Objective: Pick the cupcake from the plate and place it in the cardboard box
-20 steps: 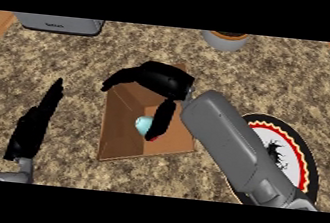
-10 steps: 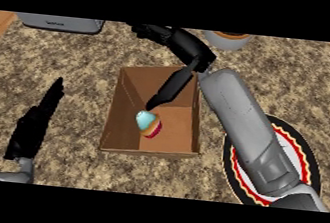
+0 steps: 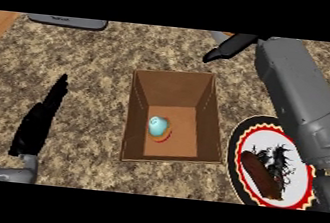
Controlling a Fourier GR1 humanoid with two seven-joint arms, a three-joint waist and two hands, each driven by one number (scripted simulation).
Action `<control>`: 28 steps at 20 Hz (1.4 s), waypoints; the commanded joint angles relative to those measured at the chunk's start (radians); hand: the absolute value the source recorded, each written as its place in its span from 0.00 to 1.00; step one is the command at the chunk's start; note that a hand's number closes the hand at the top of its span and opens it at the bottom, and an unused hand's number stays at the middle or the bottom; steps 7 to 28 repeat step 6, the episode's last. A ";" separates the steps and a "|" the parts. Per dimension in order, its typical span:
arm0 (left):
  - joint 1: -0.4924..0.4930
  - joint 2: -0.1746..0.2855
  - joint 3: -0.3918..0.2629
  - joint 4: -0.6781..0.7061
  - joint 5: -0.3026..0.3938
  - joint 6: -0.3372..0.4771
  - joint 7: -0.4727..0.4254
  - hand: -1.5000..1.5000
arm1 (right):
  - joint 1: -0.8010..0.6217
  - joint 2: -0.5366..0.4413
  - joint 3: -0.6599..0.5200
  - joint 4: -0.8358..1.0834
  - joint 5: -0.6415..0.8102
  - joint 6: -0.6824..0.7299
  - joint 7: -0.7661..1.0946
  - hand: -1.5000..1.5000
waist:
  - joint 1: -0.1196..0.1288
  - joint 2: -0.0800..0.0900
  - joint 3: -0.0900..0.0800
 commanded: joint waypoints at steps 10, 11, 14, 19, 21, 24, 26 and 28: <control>-0.038 0.022 0.005 -0.016 0.022 -0.041 0.034 0.50 | -0.046 -0.207 -0.040 0.154 0.021 0.194 -0.123 0.00 | 0.047 0.022 0.002; -0.038 0.022 0.005 -0.016 0.022 -0.041 0.034 0.50 | -0.046 -0.207 -0.040 0.154 0.021 0.194 -0.123 0.00 | 0.047 0.022 0.002; -0.038 0.022 0.005 -0.016 0.022 -0.041 0.034 0.50 | -0.046 -0.207 -0.040 0.154 0.021 0.194 -0.123 0.00 | 0.047 0.022 0.002; -0.038 0.022 0.005 -0.016 0.022 -0.041 0.034 0.50 | -0.046 -0.207 -0.040 0.154 0.021 0.194 -0.123 0.00 | 0.047 0.022 0.002; -0.038 0.022 0.005 -0.016 0.022 -0.041 0.034 0.50 | -0.046 -0.207 -0.040 0.154 0.021 0.194 -0.123 0.00 | 0.047 0.022 0.002; -0.038 0.022 0.005 -0.016 0.022 -0.041 0.034 0.50 | -0.046 -0.207 -0.040 0.154 0.021 0.194 -0.123 0.00 | 0.047 0.022 0.002; -0.038 0.022 0.005 -0.016 0.022 -0.041 0.034 0.50 | -0.046 -0.207 -0.040 0.154 0.021 0.194 -0.123 0.00 | 0.047 0.022 0.002; -0.038 0.022 0.005 -0.016 0.022 -0.041 0.034 0.50 | -0.046 -0.207 -0.040 0.154 0.021 0.194 -0.123 0.00 | 0.047 0.022 0.002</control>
